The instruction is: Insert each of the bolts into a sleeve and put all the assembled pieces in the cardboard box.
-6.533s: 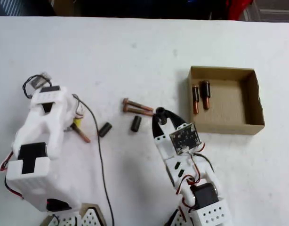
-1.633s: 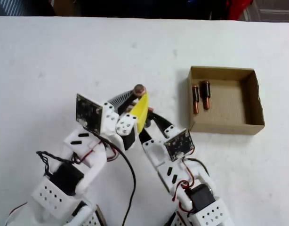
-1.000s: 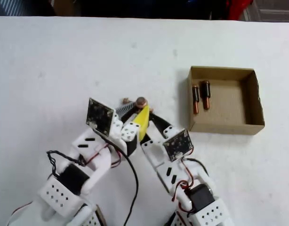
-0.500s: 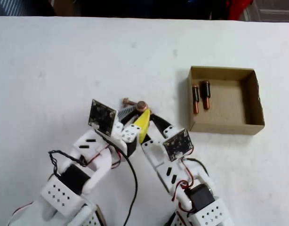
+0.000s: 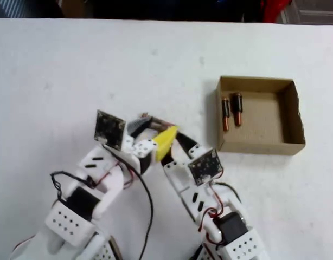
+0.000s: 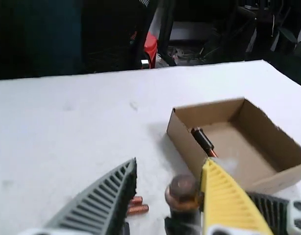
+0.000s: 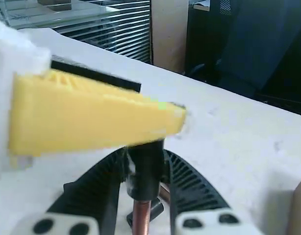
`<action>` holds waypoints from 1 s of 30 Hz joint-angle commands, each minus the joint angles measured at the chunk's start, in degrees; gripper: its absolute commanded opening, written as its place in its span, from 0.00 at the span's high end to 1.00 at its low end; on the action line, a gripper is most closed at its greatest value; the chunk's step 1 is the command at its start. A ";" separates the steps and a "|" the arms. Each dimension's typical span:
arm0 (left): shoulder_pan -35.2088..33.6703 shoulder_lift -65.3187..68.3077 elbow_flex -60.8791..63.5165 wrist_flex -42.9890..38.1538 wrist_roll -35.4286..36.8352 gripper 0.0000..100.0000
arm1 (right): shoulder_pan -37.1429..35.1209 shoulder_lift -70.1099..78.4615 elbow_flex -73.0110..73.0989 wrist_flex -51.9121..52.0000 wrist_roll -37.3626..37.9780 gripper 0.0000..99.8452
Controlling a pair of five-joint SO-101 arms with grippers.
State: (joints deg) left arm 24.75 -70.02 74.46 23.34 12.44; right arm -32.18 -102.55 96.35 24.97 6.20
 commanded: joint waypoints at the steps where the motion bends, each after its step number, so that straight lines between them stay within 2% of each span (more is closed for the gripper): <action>1: -1.80 -1.63 -8.44 -1.49 -0.70 0.77 | 0.13 -0.75 0.53 -0.13 0.70 0.98; 8: -1.80 -1.63 -13.63 -1.14 -0.70 0.77 | 2.68 -0.75 0.53 -0.13 0.70 0.98; 11: -1.80 -2.51 -16.44 5.01 -0.70 0.78 | 2.95 -0.75 0.53 0.22 0.70 0.98; 15: -1.80 -7.69 -20.57 17.58 -0.70 0.89 | 2.86 -0.75 0.53 1.89 0.70 0.98; 17: -1.89 -10.59 -21.01 20.66 -0.79 0.97 | 2.86 -0.75 0.53 1.89 0.70 0.98; 18: -2.33 -12.18 -20.92 21.80 -0.79 0.98 | 2.95 -0.75 0.53 1.89 0.70 0.98; 21: -4.70 -16.13 -20.84 24.44 -0.79 0.95 | 4.88 -0.75 0.53 2.77 0.70 0.98; 30: -16.75 -24.22 -20.84 35.43 -0.79 0.98 | 12.62 -0.75 -1.93 3.30 0.70 0.98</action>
State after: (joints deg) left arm 13.49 -91.74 56.70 54.90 12.35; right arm -21.36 -102.55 96.00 27.78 6.29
